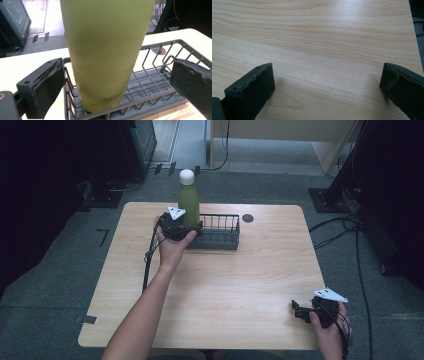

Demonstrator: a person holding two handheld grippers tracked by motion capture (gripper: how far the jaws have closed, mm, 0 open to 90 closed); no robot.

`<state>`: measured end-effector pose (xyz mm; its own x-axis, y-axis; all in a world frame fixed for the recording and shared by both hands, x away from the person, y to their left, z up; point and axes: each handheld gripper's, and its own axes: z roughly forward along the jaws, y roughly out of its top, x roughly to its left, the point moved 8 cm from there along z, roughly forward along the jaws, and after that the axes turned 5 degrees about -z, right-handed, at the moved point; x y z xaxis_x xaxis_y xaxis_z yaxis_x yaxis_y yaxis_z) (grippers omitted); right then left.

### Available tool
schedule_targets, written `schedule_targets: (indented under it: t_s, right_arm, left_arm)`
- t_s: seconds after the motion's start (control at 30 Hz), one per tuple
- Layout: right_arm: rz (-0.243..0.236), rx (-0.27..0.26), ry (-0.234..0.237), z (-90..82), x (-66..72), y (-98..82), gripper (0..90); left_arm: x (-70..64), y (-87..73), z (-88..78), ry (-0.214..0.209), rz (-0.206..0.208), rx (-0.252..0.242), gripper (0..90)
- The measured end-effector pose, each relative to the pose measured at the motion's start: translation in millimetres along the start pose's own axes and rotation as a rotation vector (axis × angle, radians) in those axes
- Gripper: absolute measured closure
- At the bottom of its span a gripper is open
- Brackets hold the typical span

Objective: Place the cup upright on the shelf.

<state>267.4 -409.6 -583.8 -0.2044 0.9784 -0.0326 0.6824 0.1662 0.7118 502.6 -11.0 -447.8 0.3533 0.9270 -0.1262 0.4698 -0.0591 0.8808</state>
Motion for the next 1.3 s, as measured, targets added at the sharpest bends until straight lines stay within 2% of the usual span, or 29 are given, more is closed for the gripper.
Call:
schedule_targets:
  t_s: [0.2, 0.3, 0.6, 0.8, 1.07, 1.17, 1.3]
  right_arm:
    - [0.000, 0.000, 0.000, 0.0, 0.0, 0.0, 0.0]
    - [-0.001, 0.000, 0.000, 0.0, 0.0, 0.0, 0.0]
    - [0.000, 0.000, 0.000, 0.0, 0.1, 0.0, 0.0]
    - [-0.001, -0.001, 0.000, 0.0, -0.1, 0.0, 0.0]
    - [-0.002, -0.001, -0.001, 0.1, -0.1, 0.0, 0.0]
    - [-0.002, -0.001, -0.001, 0.1, -0.2, 0.0, 0.0]
    - [-0.001, -0.001, -0.001, 0.0, -0.1, 0.0, 0.0]
  left_arm:
    - [-0.3, -1.5, -6.0, 0.002, 0.030, -0.015, 7.8]
    - [1.0, -1.3, -8.4, 0.007, 0.044, -0.019, 14.3]
    - [3.4, 3.2, -14.1, 0.004, 0.031, -0.040, 16.2]
    - [7.3, 2.2, -23.3, -0.008, 0.006, -0.055, 11.7]
    - [21.2, -14.8, -40.6, -0.011, -0.007, -0.042, 8.4]
    - [28.3, -28.4, -50.7, -0.014, -0.012, -0.028, 7.4]
    - [34.0, -37.4, -58.7, -0.011, -0.024, -0.029, 7.2]
